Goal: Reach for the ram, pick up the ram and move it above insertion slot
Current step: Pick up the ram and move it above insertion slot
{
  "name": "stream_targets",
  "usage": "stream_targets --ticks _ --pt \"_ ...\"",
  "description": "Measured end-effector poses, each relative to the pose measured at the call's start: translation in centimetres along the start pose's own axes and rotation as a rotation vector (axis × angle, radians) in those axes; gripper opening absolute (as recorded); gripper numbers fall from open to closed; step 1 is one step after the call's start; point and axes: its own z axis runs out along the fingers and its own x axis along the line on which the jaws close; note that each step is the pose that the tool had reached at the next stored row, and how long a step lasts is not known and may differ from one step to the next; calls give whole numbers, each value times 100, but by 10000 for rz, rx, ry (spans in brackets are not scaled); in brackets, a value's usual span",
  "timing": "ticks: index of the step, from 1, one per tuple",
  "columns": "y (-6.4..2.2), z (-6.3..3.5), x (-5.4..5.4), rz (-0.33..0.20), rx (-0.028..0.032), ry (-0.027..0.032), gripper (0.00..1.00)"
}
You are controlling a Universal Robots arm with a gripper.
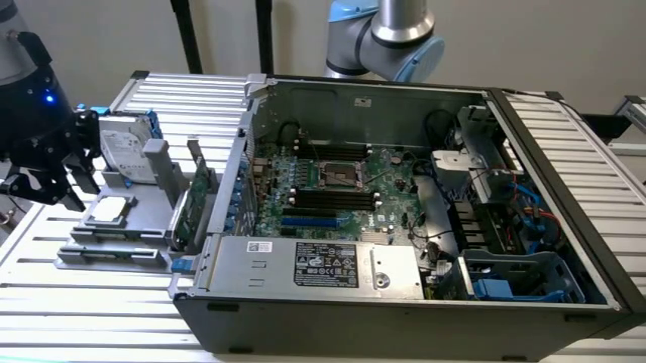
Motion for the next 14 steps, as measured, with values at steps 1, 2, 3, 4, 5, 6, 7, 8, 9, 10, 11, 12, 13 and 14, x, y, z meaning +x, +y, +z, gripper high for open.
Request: stream_targets --ticks 1,2,3,4,5,6,7,8,9,10,11,12,13,14 --pt "0 18 0 -11 1 0 36" --pt "0 37 1 -22 2 0 36" --pt "0 56 2 -33 2 0 36" --pt "1 74 3 -44 2 1 36" --pt "0 92 4 -56 2 0 36" --pt "-1 110 7 -71 2 1 36" --pt "-1 128 10 -88 2 2 36" --pt "-1 148 14 -108 3 2 36" --pt "-2 166 18 -130 2 4 36" --pt "-2 184 23 -151 2 5 36" --pt "-3 202 28 -170 3 5 36" --pt "-3 220 33 -180 4 4 36" --pt "-3 238 38 -187 4 4 36" --pt "-4 257 44 -196 3 3 36"
